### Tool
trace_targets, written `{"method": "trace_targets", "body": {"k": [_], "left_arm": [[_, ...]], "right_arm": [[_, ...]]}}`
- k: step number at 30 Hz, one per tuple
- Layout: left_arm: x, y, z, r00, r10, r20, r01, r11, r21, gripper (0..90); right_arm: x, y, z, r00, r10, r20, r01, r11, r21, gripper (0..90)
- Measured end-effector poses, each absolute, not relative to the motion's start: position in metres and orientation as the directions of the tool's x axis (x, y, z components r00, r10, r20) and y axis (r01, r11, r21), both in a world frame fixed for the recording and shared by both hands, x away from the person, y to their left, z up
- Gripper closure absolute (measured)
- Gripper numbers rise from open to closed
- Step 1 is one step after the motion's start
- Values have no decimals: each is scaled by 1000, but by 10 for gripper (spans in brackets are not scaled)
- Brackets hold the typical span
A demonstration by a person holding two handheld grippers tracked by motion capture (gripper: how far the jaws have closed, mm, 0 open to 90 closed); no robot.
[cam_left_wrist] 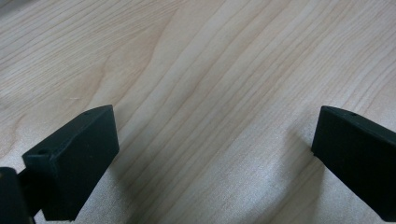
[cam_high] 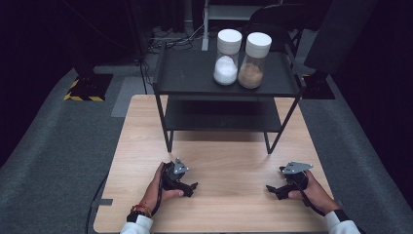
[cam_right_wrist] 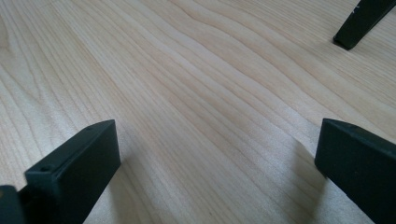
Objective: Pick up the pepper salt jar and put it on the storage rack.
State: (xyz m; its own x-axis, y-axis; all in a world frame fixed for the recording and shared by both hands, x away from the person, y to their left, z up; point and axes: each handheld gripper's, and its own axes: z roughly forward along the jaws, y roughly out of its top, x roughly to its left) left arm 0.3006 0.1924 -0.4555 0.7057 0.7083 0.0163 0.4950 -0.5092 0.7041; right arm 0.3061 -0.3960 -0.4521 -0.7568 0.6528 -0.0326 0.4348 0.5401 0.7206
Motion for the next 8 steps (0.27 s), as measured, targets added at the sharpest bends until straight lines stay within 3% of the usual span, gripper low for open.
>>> {"method": "trace_targets", "body": {"k": [8], "left_arm": [[302, 192, -455, 707, 707, 15, 495, -510, 704, 5]], "right_arm": [[305, -397, -452, -757, 653, -32, 436, 540, 720, 0]]}}
